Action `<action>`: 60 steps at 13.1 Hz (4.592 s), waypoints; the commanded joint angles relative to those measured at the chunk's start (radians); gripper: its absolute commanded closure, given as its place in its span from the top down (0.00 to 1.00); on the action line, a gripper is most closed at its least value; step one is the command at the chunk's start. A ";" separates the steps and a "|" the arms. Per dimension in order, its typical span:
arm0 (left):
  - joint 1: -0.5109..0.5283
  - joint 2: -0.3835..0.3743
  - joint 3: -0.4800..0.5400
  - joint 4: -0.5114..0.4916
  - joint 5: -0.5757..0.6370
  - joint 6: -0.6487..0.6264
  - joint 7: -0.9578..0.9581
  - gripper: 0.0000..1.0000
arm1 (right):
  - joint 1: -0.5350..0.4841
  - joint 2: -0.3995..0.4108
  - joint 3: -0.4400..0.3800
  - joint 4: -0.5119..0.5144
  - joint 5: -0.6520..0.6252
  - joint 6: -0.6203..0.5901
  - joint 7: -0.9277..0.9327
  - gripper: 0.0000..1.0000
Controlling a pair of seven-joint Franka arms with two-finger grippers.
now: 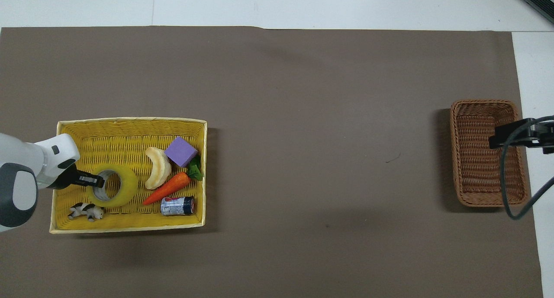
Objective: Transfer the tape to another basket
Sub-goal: 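Reach the left gripper into the yellow basket and grasp the tape roll, then lift the tape with the left gripper while the right gripper reaches toward it, then grasp the tape with the right gripper while the left gripper releases it, then lower the tape into the wicker basket with the right gripper while the left gripper withdraws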
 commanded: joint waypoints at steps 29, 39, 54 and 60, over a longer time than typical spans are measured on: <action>-0.576 -0.020 -0.139 0.583 -0.139 -0.305 -1.323 0.00 | 0.320 -0.088 0.009 -0.419 0.844 0.510 0.126 1.00; -0.663 -0.015 -0.159 0.586 -0.188 -0.116 -1.317 0.00 | 0.299 -0.127 0.006 -0.486 0.841 0.490 -0.076 0.55; -0.316 -0.095 -0.143 0.579 -0.118 -0.397 -0.966 1.00 | -0.055 -0.119 -0.005 -0.405 0.763 0.190 -0.288 0.00; -0.065 -0.089 -0.143 0.586 -0.014 -0.408 -0.503 1.00 | -0.310 -0.108 -0.005 -0.380 0.478 0.189 -0.356 0.00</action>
